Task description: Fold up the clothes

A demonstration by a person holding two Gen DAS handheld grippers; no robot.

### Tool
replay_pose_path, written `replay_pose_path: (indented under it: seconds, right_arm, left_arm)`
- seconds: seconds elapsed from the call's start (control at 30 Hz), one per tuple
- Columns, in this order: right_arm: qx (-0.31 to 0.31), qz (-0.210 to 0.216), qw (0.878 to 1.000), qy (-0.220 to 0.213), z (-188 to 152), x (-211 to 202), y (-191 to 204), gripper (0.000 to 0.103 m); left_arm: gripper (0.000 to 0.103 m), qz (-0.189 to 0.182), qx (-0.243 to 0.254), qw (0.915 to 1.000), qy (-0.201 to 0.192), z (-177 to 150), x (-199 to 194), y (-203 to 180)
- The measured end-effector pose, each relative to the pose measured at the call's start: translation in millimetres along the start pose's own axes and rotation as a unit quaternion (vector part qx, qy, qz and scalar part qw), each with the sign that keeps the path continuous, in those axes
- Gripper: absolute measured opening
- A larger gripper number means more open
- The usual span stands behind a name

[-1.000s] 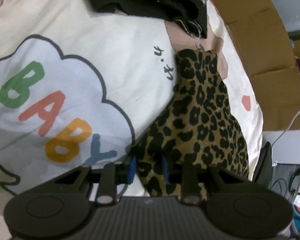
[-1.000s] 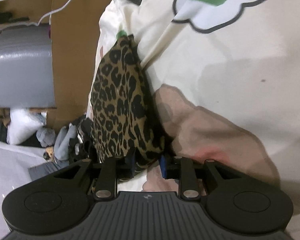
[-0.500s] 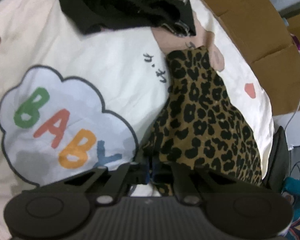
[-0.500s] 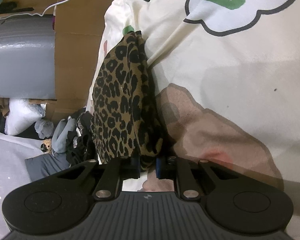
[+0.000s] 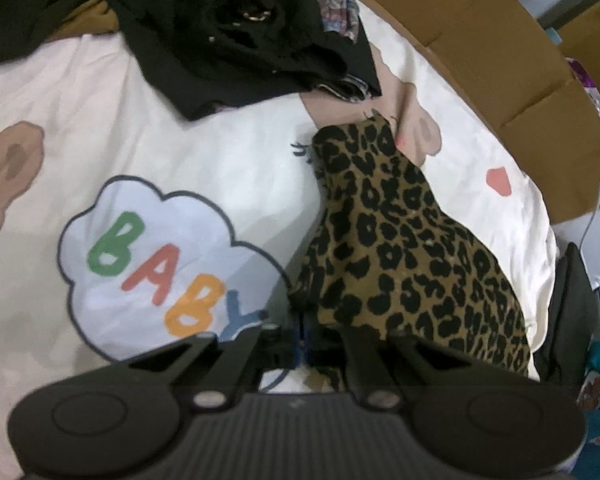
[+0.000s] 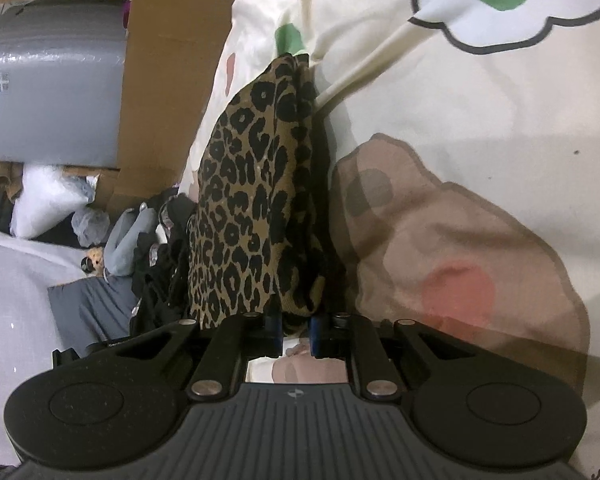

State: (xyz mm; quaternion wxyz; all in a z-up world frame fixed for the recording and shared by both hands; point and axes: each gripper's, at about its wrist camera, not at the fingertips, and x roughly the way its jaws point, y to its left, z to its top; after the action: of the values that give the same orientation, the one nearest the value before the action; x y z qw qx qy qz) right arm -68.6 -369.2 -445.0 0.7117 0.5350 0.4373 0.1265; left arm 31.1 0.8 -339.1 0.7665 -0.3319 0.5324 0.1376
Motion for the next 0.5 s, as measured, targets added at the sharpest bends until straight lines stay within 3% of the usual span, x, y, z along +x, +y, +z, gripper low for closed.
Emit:
replay_pose_path:
  seconds: [0.37, 0.5]
  right_arm:
    - [-0.043, -0.010, 0.998, 0.052, -18.5, 3.0, 15.1, 0.010]
    - [-0.057, -0.020, 0.998, 0.036, -16.9, -5.1, 20.5, 0.010]
  left_arm:
    - [0.001, 0.026, -0.006, 0.9996, 0.008, -0.2, -23.2, 28.6]
    - [0.001, 0.039, 0.007, 0.9990, 0.022, -8.5, -22.4, 27.5]
